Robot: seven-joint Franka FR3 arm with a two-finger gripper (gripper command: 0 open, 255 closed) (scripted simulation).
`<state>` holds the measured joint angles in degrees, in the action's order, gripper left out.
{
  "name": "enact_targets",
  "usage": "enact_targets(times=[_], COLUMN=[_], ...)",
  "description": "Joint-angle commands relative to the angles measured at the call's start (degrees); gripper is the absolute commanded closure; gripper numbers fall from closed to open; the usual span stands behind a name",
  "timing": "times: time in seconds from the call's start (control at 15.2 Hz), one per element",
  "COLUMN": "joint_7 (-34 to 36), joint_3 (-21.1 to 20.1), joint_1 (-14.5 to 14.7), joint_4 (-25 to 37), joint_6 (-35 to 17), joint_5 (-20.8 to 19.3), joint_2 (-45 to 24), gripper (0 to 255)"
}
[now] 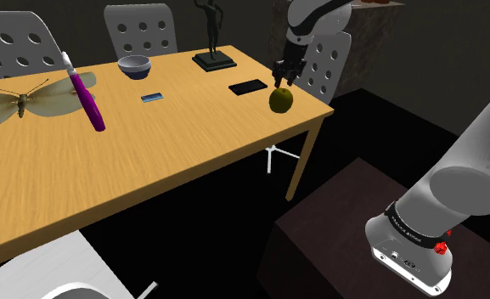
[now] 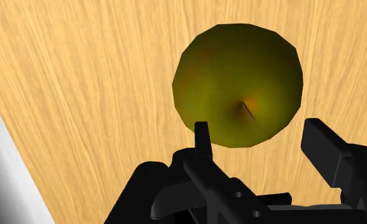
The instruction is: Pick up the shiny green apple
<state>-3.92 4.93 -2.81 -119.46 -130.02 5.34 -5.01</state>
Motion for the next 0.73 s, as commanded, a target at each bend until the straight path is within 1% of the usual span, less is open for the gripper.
enact_targets(times=[0.0,0.53,0.66], joint_7=[-0.01,-0.05,0.14], joint_3=[-0.01,0.0,0.03], joint_1=[0.0,-0.01,0.0], joint_4=[-0.08,-0.14,0.61], joint_6=[-0.18,-0.24,1.2], joint_5=[0.02,0.03,-0.15], joint_2=[-0.09,-0.09,0.62], gripper=[255,255,255])
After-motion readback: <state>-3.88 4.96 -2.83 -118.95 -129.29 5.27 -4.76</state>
